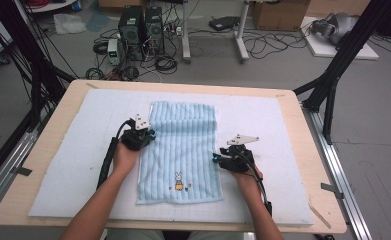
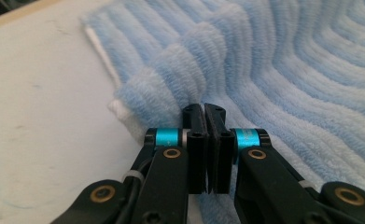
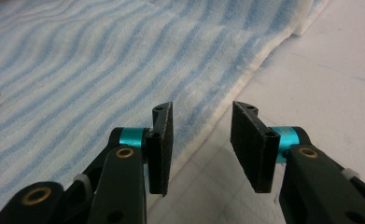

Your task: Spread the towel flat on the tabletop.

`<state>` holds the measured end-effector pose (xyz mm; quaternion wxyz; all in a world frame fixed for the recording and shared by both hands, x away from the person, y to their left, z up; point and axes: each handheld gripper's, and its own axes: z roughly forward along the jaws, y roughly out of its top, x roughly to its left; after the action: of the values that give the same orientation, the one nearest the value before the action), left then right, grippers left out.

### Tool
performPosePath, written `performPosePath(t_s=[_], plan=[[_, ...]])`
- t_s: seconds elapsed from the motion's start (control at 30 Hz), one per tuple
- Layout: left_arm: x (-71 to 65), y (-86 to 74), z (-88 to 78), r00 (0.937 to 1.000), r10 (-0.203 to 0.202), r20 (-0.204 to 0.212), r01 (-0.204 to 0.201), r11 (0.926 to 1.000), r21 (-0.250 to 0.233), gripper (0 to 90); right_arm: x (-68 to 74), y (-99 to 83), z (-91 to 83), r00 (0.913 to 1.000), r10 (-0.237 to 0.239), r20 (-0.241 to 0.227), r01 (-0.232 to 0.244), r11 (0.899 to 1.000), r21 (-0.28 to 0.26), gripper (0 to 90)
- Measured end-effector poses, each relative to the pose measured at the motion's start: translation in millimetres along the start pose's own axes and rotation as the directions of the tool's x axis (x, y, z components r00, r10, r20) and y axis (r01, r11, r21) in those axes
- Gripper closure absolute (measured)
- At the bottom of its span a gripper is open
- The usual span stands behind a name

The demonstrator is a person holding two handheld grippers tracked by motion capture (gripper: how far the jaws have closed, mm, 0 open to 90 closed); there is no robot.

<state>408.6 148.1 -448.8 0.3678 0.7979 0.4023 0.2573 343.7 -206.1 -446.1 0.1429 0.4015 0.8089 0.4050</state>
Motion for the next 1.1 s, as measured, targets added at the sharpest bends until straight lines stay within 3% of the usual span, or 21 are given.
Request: performPosePath(t_s=[0.1, 0.17, 0.23, 0.37, 0.43, 0.5, 0.57, 0.63, 0.7, 0.73, 0.8, 0.87, 1.0, 1.1], plan=[[4.6, -0.9, 0.3, 0.9988, -0.042, 0.025, 0.042, 0.9991, -0.011, 84.3, 1.9, 0.6, 1.0, 1.0000, -0.002, -0.010, 0.002, 1.000, -0.002, 59.2], [7.4, -1.8, -1.8, 0.9948, -0.090, 0.048, 0.092, 0.9956, -0.021, 64.1, 4.1, 0.8, 2.1, 0.9997, -0.014, -0.019, 0.014, 1.000, 0.001, 59.1], [10.6, -3.3, -7.6, 0.9854, -0.156, 0.069, 0.158, 0.9868, -0.035, 47.9, 6.7, 1.1, 2.7, 0.9995, -0.018, -0.027, 0.018, 1.000, 0.006, 58.8], [16.5, -9.0, -21.6, 0.9780, -0.181, 0.103, 0.187, 0.9809, -0.052, 35.1, 10.1, 1.5, 5.3, 0.9996, -0.015, -0.023, 0.015, 0.999, 0.031, 55.3], [18.0, -13.1, -31.4, 0.9802, -0.166, 0.109, 0.176, 0.9804, -0.090, 35.2, 11.5, 1.3, 6.8, 0.9996, -0.021, -0.016, 0.022, 0.999, 0.041, 56.1], [20.0, -17.5, -38.9, 0.9772, -0.166, 0.132, 0.182, 0.9764, -0.117, 34.7, 11.5, 1.4, 6.4, 0.9995, -0.031, 0.004, 0.031, 0.999, 0.045, 65.6], [21.7, -21.0, -45.1, 0.9758, -0.164, 0.144, 0.182, 0.9760, -0.120, 34.6, 7.9, 1.7, 5.1, 0.9998, -0.019, 0.009, 0.019, 0.999, 0.045, 83.8], [21.5, -24.8, -50.9, 0.9739, -0.156, 0.165, 0.179, 0.9747, -0.134, 35.9, 6.5, 1.0, 4.7, 0.9986, -0.006, 0.052, 0.004, 0.999, 0.032, 86.2], [18.5, -30.5, -56.4, 0.9707, -0.146, 0.191, 0.175, 0.9744, -0.142, 39.9, 7.0, 0.9, 4.7, 0.9935, -0.014, 0.113, 0.011, 1.000, 0.023, 86.3], [15.9, -34.2, -58.1, 0.9680, -0.139, 0.209, 0.171, 0.9745, -0.145, 43.5, 7.1, 0.8, 4.8, 0.9928, -0.011, 0.119, 0.008, 1.000, 0.024, 86.1], [9.7, -40.7, -59.1, 0.9645, -0.122, 0.234, 0.156, 0.9787, -0.133, 47.9, 8.3, 0.9, 4.1, 0.9926, -0.002, 0.121, -0.001, 1.000, 0.021, 80.0], [4.3, -40.6, -59.3, 0.9603, -0.096, 0.262, 0.125, 0.9878, -0.094, 50.0, 9.4, 0.9, 1.8, 0.9937, 0.001, 0.112, -0.002, 1.000, 0.011, 73.2], [-6.0, -43.0, -64.3, 0.9548, -0.072, 0.289, 0.099, 0.9916, -0.083, 50.9, 12.8, -0.9, -7.6, 0.9967, 0.001, 0.081, -0.002, 1.000, 0.004, 63.8], [-12.4, -47.8, -69.9, 0.9469, -0.086, 0.310, 0.116, 0.9902, -0.078, 50.0, 16.5, -6.8, -15.5, 0.9971, -0.017, 0.074, 0.015, 1.000, 0.022, 61.6]])
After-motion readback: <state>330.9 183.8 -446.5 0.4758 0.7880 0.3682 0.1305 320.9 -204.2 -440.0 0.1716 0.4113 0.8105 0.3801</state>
